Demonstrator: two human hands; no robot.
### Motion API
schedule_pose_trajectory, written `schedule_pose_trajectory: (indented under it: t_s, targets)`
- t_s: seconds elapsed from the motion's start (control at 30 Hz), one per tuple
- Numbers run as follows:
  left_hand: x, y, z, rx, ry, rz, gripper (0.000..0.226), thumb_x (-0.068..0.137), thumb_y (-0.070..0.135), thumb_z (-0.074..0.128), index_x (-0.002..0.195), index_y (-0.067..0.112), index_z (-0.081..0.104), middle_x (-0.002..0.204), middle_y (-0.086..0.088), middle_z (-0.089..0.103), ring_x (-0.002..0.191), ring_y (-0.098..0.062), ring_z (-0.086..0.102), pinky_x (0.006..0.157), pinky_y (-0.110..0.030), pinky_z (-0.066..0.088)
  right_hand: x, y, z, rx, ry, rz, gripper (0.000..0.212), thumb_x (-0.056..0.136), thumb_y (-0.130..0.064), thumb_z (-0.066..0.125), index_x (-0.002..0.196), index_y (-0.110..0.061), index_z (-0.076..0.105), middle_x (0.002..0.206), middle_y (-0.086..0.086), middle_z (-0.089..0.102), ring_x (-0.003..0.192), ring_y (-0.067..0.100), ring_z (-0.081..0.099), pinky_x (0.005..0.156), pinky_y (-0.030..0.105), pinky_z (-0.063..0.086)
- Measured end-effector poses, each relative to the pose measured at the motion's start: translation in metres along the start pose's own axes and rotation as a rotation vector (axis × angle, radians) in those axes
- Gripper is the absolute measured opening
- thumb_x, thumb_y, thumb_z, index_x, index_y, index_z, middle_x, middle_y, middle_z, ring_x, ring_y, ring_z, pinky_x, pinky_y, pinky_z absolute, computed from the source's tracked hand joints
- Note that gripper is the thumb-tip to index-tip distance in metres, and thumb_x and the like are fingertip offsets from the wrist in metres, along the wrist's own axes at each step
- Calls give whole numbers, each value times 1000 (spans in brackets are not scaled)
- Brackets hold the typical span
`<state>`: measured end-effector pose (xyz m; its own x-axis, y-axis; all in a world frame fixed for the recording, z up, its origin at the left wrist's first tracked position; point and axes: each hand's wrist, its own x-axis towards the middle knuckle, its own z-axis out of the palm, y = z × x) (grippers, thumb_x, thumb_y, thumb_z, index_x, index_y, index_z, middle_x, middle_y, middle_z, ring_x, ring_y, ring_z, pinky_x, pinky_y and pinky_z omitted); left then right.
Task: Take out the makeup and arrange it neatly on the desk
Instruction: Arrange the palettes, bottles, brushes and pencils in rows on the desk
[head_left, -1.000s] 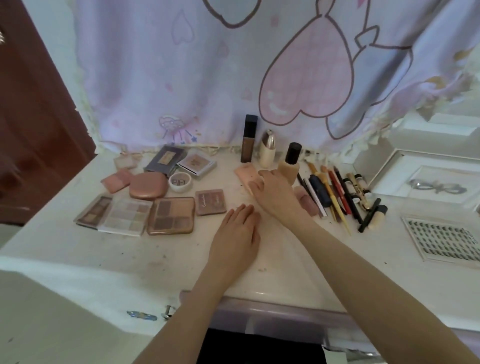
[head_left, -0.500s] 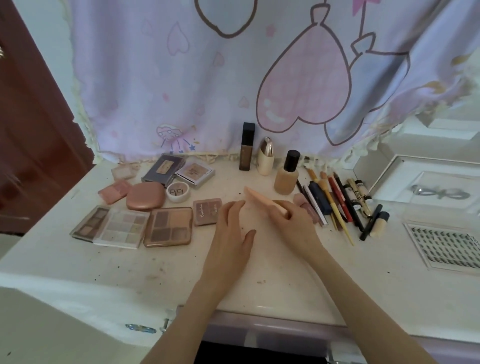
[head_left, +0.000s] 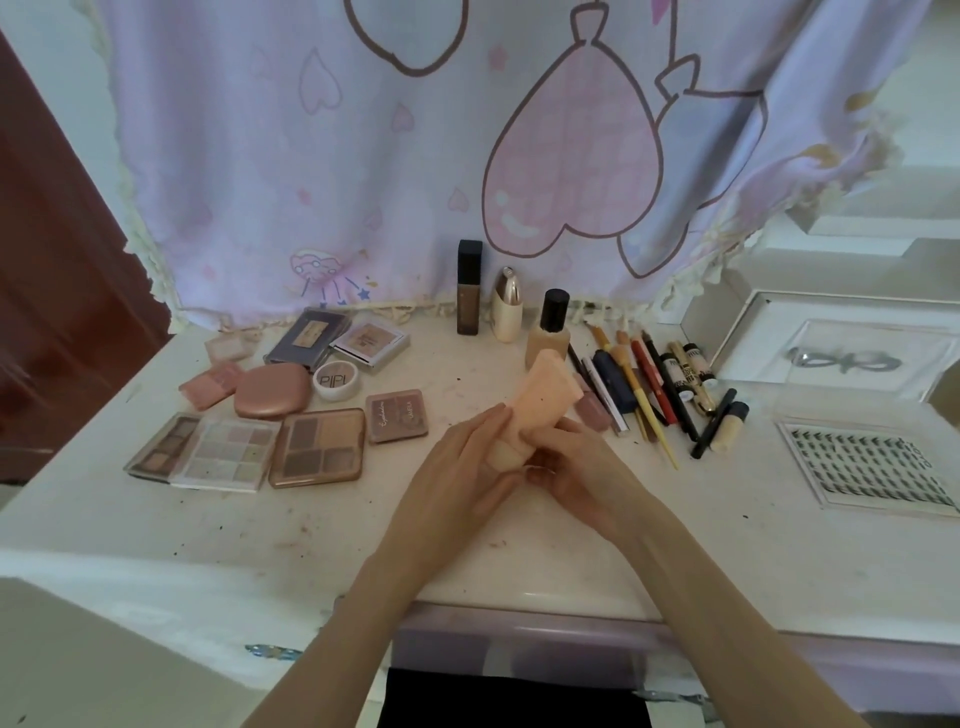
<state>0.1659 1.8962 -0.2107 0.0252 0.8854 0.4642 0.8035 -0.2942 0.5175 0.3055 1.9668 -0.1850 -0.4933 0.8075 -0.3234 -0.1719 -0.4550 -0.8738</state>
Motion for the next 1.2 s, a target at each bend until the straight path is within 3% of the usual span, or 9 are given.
schedule_pose_trajectory:
  t_s: [0.17, 0.33, 0.5, 0.6, 0.67, 0.77, 0.93, 1.07, 1.2]
  targets:
    - [0, 2, 1, 21, 35, 54, 60, 81, 28, 68, 132, 11, 45, 129, -6, 52, 117, -16, 50, 98, -31, 44, -1, -1, -2, 143, 151, -75, 38, 81, -22, 68, 115, -13, 53, 105, 12, 64, 93, 24, 66, 66, 36, 57]
    - [-3, 2, 2, 122, 142, 101, 44, 84, 34, 53, 114, 2, 54, 110, -14, 56, 97, -22, 58, 81, -28, 49, -5, 0, 6, 231, 168, -131, 25, 82, -13, 67, 105, -18, 57, 86, 5, 66, 79, 18, 69, 64, 33, 57]
    - [1, 0, -3, -140, 181, -143, 24, 96, 23, 31, 82, 19, 50, 82, 4, 45, 72, -3, 44, 68, -14, 32, -7, 8, 14, 200, 205, -91, 16, 78, -11, 71, 89, -17, 61, 82, 2, 66, 86, 19, 62, 86, 41, 52]
    - [0, -2, -2, -278, 208, -274, 19, 97, 21, 38, 88, 37, 37, 78, 15, 49, 73, 7, 50, 62, -6, 35, -8, 11, 15, 274, 185, -33, 20, 74, -17, 73, 90, -12, 62, 72, 0, 67, 76, 16, 60, 72, 33, 53]
    - [-4, -1, -1, -244, 168, -202, 11, 94, 30, 42, 100, 36, 35, 84, 17, 47, 77, 6, 50, 64, -3, 36, -8, 10, 15, 310, 205, -3, 23, 76, -21, 72, 92, -10, 59, 73, 3, 62, 64, 14, 56, 55, 25, 50]
    - [-5, -2, 4, -153, 66, -56, 34, 88, 33, 56, 115, 24, 38, 93, 12, 41, 76, -4, 44, 65, -13, 40, -9, 10, 13, 345, 242, 23, 23, 86, -27, 63, 98, -9, 55, 76, 7, 56, 52, 12, 55, 45, 22, 47]
    - [0, -6, 0, -254, 58, -219, 14, 90, 27, 54, 87, 33, 43, 76, 13, 49, 71, 5, 48, 61, -9, 36, -13, 7, 4, 422, 207, 45, 20, 87, -26, 60, 97, -9, 57, 81, 10, 59, 61, 17, 54, 48, 24, 49]
    - [3, -7, -3, -321, 173, -319, 9, 91, 22, 53, 84, 25, 47, 70, 11, 52, 65, 7, 50, 57, -7, 36, -21, 3, -5, 322, 127, 33, 21, 82, -14, 63, 101, -3, 59, 74, 11, 69, 62, 21, 66, 52, 25, 54]
    - [4, -7, -6, -378, 327, -371, 10, 90, 17, 56, 86, 25, 52, 72, 12, 53, 65, 8, 51, 59, -4, 37, -24, 5, -13, 244, 130, -23, 22, 83, 1, 60, 105, 4, 59, 100, 19, 69, 84, 31, 70, 63, 31, 58]
